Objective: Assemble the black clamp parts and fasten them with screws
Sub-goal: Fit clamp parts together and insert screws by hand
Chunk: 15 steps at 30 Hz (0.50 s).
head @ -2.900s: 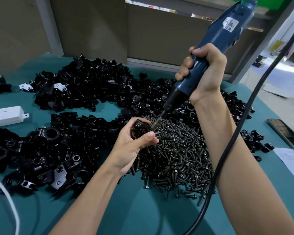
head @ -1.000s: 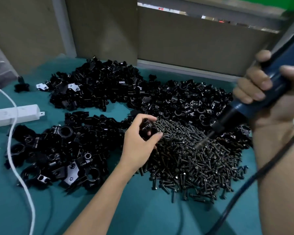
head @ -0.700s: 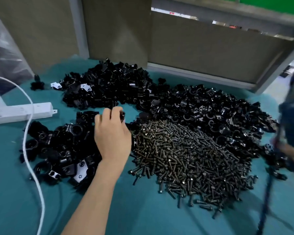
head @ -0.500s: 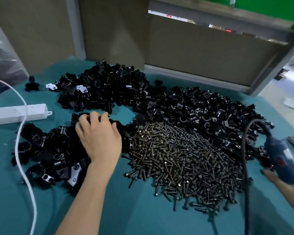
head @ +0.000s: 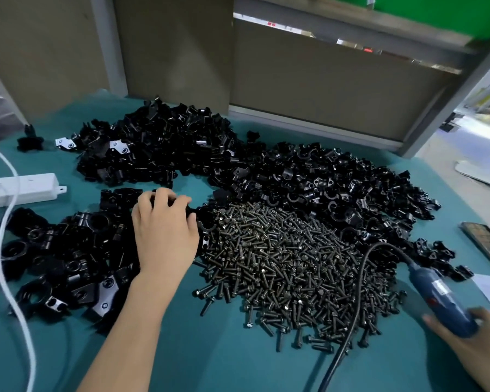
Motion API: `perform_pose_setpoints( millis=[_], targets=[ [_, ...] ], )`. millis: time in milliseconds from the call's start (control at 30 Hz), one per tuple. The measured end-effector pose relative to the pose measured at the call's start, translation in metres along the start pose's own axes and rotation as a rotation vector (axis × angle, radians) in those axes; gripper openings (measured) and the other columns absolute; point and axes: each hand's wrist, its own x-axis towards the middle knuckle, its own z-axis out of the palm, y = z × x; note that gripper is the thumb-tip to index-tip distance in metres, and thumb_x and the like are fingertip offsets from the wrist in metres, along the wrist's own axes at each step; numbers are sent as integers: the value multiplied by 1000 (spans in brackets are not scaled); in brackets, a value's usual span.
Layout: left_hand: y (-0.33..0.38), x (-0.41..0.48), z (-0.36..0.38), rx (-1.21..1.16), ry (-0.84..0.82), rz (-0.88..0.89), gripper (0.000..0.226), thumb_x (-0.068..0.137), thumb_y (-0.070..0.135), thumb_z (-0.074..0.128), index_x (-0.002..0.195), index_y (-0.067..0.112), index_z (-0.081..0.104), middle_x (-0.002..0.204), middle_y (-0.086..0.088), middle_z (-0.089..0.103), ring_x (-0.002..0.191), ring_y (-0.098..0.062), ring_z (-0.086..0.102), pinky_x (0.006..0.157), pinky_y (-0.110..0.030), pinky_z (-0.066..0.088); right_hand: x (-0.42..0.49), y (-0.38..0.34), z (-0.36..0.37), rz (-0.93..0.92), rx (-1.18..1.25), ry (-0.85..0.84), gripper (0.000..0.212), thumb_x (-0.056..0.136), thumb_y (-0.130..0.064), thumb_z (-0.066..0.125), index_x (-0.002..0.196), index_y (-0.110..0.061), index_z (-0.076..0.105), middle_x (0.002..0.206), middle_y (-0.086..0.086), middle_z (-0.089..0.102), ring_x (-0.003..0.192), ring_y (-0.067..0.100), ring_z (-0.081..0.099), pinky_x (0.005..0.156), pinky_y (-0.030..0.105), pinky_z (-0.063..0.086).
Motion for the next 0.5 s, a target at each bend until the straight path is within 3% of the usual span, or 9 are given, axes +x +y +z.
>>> perform_pose_setpoints(
  millis=[67, 167, 200, 267, 367, 500],
  targets=[
    [-2, 1, 0, -21, -19, 45, 31, 95, 25, 64, 122, 12, 71, 130, -11, 57, 130, -36, 35, 113, -50, 25, -13, -24, -11, 13, -27, 29, 65, 48, -76, 70, 78, -21, 51, 63, -1, 55, 51, 19, 55, 47, 30, 44],
    [-2, 2, -1, -2, -102, 104, 29, 93, 41, 66, 114, 24, 75, 142, -6, 51, 140, -33, 24, 119, -50, 10, -24, -39, -18, -55, -58, 49, 51, 58, -53, 87, 73, -19, 52, 60, 0, 55, 49, 19, 54, 46, 31, 44],
    [-2, 2, 0, 8, -135, 121, 30, 91, 45, 67, 113, 27, 75, 145, -4, 49, 143, -31, 20, 120, -50, 4, -25, -42, -19, -53, -84, 49, 51, 59, -54, 86, 76, -16, 56, 64, 5, 59, 53, 23, 56, 50, 36, 49],
    [0, 1, 1, 15, -165, 140, 28, 88, 48, 70, 109, 31, 76, 146, -1, 49, 146, -29, 17, 120, -50, -3, -28, -45, -21, -34, -111, 41, 73, 55, -65, 76, 96, -6, 65, 89, 19, 67, 75, 36, 61, 73, 51, 55],
    [0, 1, 0, 17, -173, 126, 15, 88, 43, 72, 99, 34, 77, 143, 3, 52, 145, -27, 20, 119, -49, -5, -37, -58, -28, 7, -71, 70, 97, 55, -72, 65, 123, -4, 59, 125, 30, 58, 110, 49, 55, 99, 62, 45],
    [1, -4, 1, 30, -187, 71, 8, 90, 33, 70, 95, 36, 74, 146, 4, 48, 145, -26, 21, 120, -52, -1, -50, -102, -46, -176, 45, 215, 73, 71, -61, 63, 121, -8, 61, 126, 26, 55, 120, 43, 46, 104, 61, 37]
  ],
)
